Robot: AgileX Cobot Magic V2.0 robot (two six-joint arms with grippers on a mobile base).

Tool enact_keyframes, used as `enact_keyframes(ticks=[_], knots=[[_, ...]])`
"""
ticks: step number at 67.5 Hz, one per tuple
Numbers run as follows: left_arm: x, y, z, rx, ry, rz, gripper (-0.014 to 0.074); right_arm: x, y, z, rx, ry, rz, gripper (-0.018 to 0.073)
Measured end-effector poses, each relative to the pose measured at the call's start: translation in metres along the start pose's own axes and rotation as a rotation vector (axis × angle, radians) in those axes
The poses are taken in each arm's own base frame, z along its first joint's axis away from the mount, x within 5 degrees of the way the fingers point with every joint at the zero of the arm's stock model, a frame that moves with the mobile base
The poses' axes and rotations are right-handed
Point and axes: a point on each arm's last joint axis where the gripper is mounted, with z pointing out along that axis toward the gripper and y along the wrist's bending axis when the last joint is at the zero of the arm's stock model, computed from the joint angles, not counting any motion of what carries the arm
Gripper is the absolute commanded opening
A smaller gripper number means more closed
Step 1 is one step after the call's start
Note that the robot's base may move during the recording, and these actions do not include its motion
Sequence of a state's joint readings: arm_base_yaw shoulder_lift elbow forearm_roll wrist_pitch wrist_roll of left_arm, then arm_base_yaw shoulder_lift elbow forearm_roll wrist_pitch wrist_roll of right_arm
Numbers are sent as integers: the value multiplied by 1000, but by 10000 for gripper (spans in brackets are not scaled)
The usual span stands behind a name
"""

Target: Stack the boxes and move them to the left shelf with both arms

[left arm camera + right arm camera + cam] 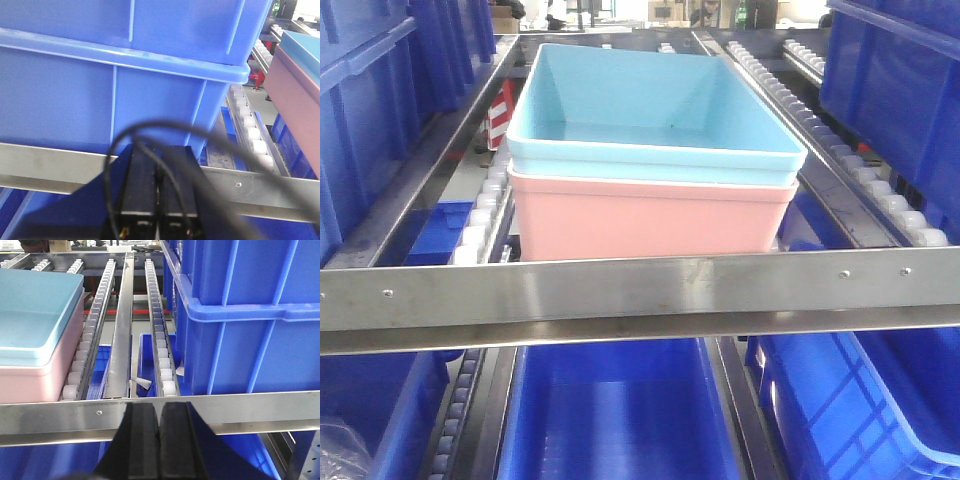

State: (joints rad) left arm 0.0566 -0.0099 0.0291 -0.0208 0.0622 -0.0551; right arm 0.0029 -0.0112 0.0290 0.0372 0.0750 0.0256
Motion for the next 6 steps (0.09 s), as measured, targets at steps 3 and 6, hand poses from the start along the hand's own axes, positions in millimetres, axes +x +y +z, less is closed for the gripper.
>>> enact_keyframes(ticks=[3,6], knots=[[0,0,0,0,0,0,-2,0,0,0,0,0,0,50],[0,0,0,0,0,0,-2,0,0,0,0,0,0,50]])
